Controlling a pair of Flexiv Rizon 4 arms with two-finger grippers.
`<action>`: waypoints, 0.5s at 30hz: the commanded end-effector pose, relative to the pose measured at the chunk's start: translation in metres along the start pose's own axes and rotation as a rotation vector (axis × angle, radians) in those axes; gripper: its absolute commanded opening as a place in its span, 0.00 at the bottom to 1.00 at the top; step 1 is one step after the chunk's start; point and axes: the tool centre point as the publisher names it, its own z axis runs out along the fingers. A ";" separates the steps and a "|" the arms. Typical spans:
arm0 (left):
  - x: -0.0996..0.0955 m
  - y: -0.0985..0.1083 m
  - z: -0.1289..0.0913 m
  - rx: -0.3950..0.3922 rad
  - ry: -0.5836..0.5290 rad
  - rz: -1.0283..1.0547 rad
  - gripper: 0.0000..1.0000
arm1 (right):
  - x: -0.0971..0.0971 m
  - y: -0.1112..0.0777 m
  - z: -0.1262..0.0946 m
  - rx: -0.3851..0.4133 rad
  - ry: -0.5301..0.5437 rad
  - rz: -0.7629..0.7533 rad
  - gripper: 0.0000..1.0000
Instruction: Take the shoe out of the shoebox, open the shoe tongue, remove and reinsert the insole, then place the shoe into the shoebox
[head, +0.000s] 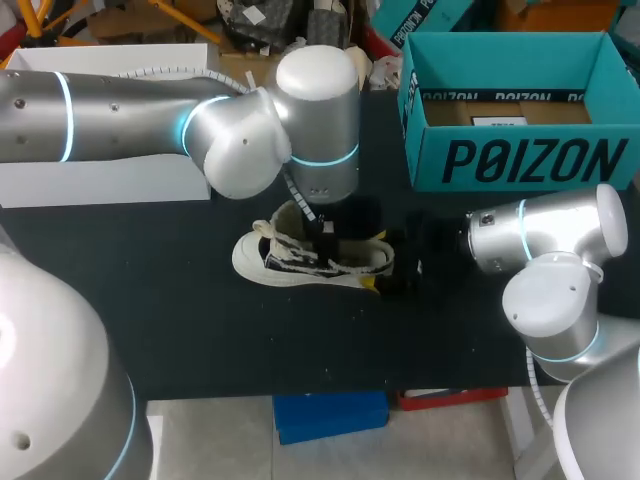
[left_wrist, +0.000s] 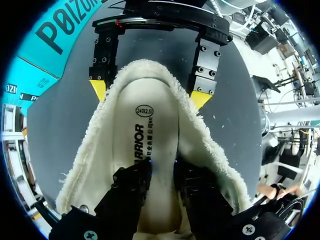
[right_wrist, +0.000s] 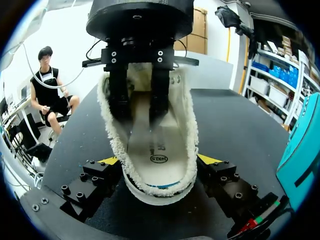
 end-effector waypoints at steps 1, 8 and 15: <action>0.006 0.003 0.040 -0.004 -0.117 -0.010 0.33 | -0.001 0.000 0.001 0.001 -0.001 0.002 0.00; 0.001 0.006 0.063 -0.015 -0.267 -0.046 0.34 | -0.001 0.000 0.001 0.001 -0.001 0.002 0.00; -0.010 0.011 0.087 -0.044 -0.408 -0.090 0.41 | -0.001 0.000 0.001 0.001 -0.001 0.002 0.00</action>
